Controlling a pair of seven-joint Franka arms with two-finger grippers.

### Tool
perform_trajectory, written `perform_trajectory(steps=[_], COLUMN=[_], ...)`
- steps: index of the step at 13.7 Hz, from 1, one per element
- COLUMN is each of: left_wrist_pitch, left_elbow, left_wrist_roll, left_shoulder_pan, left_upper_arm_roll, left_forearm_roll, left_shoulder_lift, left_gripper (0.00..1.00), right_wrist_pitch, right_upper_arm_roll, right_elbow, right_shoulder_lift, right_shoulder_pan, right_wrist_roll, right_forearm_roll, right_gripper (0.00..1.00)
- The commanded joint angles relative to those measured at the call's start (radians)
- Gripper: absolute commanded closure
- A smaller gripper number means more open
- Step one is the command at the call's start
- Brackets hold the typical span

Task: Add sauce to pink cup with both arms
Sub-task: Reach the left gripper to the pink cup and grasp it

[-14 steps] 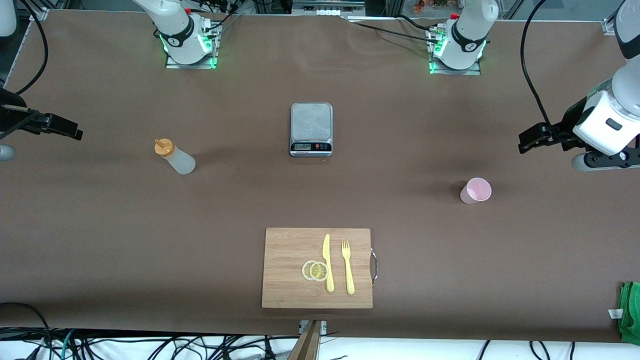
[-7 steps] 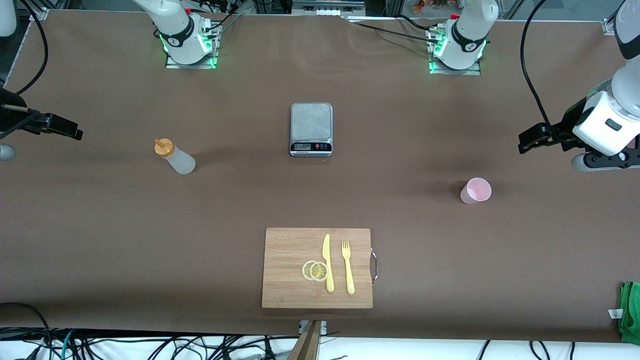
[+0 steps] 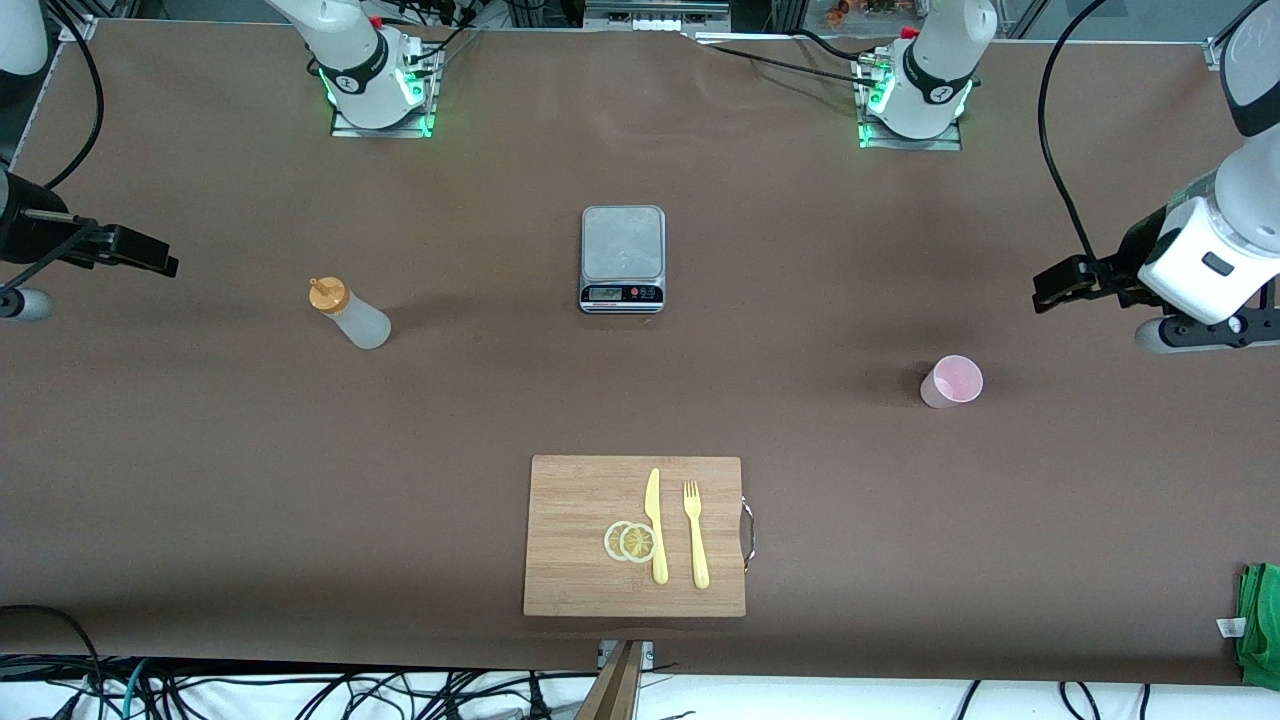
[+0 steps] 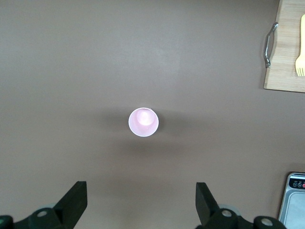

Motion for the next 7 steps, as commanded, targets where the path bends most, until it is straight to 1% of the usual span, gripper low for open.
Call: perform_trajectory(steps=[1, 3, 5, 7], left_wrist_pitch=[-0.010, 0.020, 0.053, 0.135], left_elbow=[0.032, 0.023, 0.017, -0.017], left_wrist_roll=[0.005, 0.013, 0.113, 0.155], left_shoulder_pan=[0.023, 0.050, 0.052, 0.052], left_upper_arm_roll=[0.005, 0.005, 0.007, 0.007], left_forearm_roll=[-0.016, -0.018, -0.007, 0.024], left_shoulder_lift=[0.070, 0.122, 0.179, 0.230], left_gripper=[0.00, 0.00, 0.00, 0.00], right_wrist_pitch=[-0.017, -0.016, -0.014, -0.016], right_upper_arm_roll=[0.001, 0.001, 0.001, 0.001], right_elbow=[-0.001, -0.001, -0.001, 0.000], right_shoulder_lift=[-0.006, -0.006, -0.006, -0.006], right_shoulder_pan=[-0.006, -0.004, -0.004, -0.004], right_wrist_roll=[-0.019, -0.019, -0.019, -0.017], right_forearm_roll=[0.016, 0.016, 0.016, 0.016], right_gripper=[0.00, 0.00, 0.00, 0.00])
